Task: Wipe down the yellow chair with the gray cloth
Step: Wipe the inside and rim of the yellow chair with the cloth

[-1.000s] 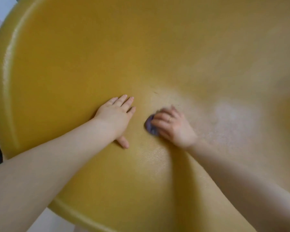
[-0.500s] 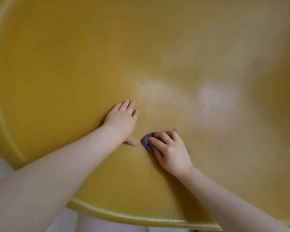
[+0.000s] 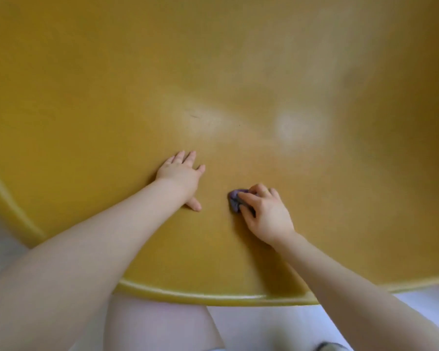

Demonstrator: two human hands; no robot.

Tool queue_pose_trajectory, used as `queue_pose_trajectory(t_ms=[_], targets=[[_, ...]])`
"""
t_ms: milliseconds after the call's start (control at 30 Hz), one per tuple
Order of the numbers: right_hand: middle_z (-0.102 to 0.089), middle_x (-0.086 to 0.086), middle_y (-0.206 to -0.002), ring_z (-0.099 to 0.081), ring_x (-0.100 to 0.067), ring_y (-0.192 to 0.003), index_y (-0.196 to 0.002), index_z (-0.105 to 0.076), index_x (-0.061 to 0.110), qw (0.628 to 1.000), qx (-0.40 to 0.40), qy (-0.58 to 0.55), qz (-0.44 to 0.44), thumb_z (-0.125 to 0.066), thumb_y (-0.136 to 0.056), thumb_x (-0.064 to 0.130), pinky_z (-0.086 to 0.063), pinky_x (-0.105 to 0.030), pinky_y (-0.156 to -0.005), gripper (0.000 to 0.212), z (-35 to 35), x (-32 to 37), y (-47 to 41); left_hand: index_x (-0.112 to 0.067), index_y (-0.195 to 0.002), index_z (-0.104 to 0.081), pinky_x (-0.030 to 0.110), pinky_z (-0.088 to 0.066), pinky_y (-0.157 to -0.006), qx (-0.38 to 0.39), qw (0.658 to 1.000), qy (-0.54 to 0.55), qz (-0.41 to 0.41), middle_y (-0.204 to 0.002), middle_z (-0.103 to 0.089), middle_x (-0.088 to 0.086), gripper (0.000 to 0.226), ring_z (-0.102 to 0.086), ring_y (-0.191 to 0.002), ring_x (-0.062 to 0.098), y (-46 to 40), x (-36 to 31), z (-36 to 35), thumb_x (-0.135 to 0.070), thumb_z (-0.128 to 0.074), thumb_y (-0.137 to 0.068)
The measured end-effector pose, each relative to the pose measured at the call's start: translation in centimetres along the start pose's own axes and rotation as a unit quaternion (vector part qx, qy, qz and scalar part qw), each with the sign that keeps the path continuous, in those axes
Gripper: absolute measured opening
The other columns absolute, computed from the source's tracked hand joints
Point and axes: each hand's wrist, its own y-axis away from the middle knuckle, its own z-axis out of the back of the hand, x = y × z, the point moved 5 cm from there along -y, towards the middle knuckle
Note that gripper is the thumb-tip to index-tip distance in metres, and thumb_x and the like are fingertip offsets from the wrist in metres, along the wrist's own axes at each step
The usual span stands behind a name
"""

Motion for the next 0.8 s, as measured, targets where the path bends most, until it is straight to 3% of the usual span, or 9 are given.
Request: queue_pose_trajectory(t_ms=[133, 233, 300, 400, 500, 600, 667, 800], targets=[[-0.061, -0.002, -0.09, -0.047, -0.026, -0.064, -0.097, -0.068, 0.026, 0.986, 0.056, -0.018, 0.159, -0.042, -0.082, 0.03, -0.043, -0.031, -0.059, 0.03, 0.1, 1.6, 4.1, -0.013, -0.151, -0.003, 0.038, -0.001, -0.117, -0.021, 0.999, -0.003, 0.049, -0.158, 0.009, 0.011, 0.098, 0.006, -0.145, 0.027, 0.6, -2.7, -0.2, -0.065, -0.049, -0.082], [-0.065, 0.003, -0.084, -0.053, -0.027, -0.064, -0.089, -0.07, 0.032, 0.981, 0.024, 0.075, 0.178, -0.039, -0.079, 0.032, -0.041, -0.028, -0.054, 0.033, 1.5, -1.2, 2.7, -0.013, -0.151, -0.005, 0.039, 0.0, -0.117, -0.059, 0.998, 0.011, 0.034, -0.158, 0.008, 0.008, 0.09, 0.007, -0.145, 0.026, 1.2, -5.4, 0.1, -0.062, -0.045, -0.086], [-0.067, 0.002, -0.094, -0.055, -0.029, -0.078, -0.094, -0.07, 0.035, 0.985, -0.014, 0.141, 0.098, -0.042, -0.085, 0.033, -0.04, -0.032, -0.064, 0.03, 3.2, -5.6, 0.4, -0.014, -0.151, -0.006, 0.038, -0.002, -0.117, -0.078, 0.996, 0.045, -0.002, -0.158, 0.007, 0.007, 0.088, 0.004, -0.146, 0.025, 1.7, -7.4, 0.4, -0.062, -0.045, -0.087], [-0.053, 0.001, -0.125, -0.039, -0.03, -0.107, -0.119, -0.058, 0.034, 0.98, -0.009, 0.173, -0.1, -0.042, -0.093, 0.016, -0.03, -0.035, -0.083, 0.036, 5.3, -13.0, -2.3, -0.015, -0.151, -0.005, 0.037, -0.004, -0.117, -0.051, 0.994, 0.09, -0.023, -0.158, 0.006, 0.007, 0.097, 0.002, -0.146, 0.024, 2.2, -10.3, -0.4, -0.07, -0.044, -0.081], [-0.05, -0.001, -0.127, -0.035, -0.031, -0.105, -0.12, -0.058, 0.03, 0.982, -0.022, 0.122, -0.145, -0.039, -0.09, 0.009, -0.032, -0.035, -0.081, 0.042, 5.1, -13.9, -2.4, -0.014, -0.151, 0.002, 0.037, -0.006, -0.117, 0.0, 0.992, 0.127, 0.004, -0.158, 0.012, 0.008, 0.115, 0.004, -0.146, 0.024, 2.3, -11.8, -2.0, -0.073, -0.056, -0.07], [-0.062, -0.008, -0.107, -0.047, -0.034, -0.084, -0.107, -0.067, 0.022, 0.996, -0.03, 0.083, -0.009, -0.038, -0.076, 0.007, -0.04, -0.035, -0.065, 0.045, 3.3, -9.3, 0.3, -0.014, -0.15, 0.006, 0.034, -0.007, -0.117, -0.002, 0.988, 0.15, 0.021, -0.157, 0.017, 0.005, 0.122, 0.007, -0.146, 0.021, 2.4, -12.1, -2.5, -0.068, -0.065, -0.067], [-0.065, -0.006, -0.093, -0.05, -0.031, -0.068, -0.099, -0.07, 0.022, 0.993, 0.01, 0.055, 0.1, -0.037, -0.073, 0.016, -0.045, -0.032, -0.055, 0.042, 2.3, -5.9, 3.4, -0.011, -0.15, 0.006, 0.032, -0.006, -0.117, -0.013, 0.988, 0.151, 0.03, -0.157, 0.016, 0.004, 0.123, 0.006, -0.146, 0.019, 2.5, -12.1, -2.4, -0.067, -0.066, -0.066], [-0.065, -0.004, -0.098, -0.052, -0.028, -0.068, -0.107, -0.067, 0.026, 0.97, 0.056, 0.039, 0.234, -0.036, -0.08, 0.022, -0.049, -0.032, -0.057, 0.042, 2.0, -4.6, 4.1, -0.01, -0.15, 0.006, 0.031, -0.004, -0.117, -0.015, 0.986, 0.162, 0.038, -0.157, 0.016, 0.002, 0.125, 0.007, -0.146, 0.017, 2.5, -12.1, -2.6, -0.066, -0.067, -0.065]])
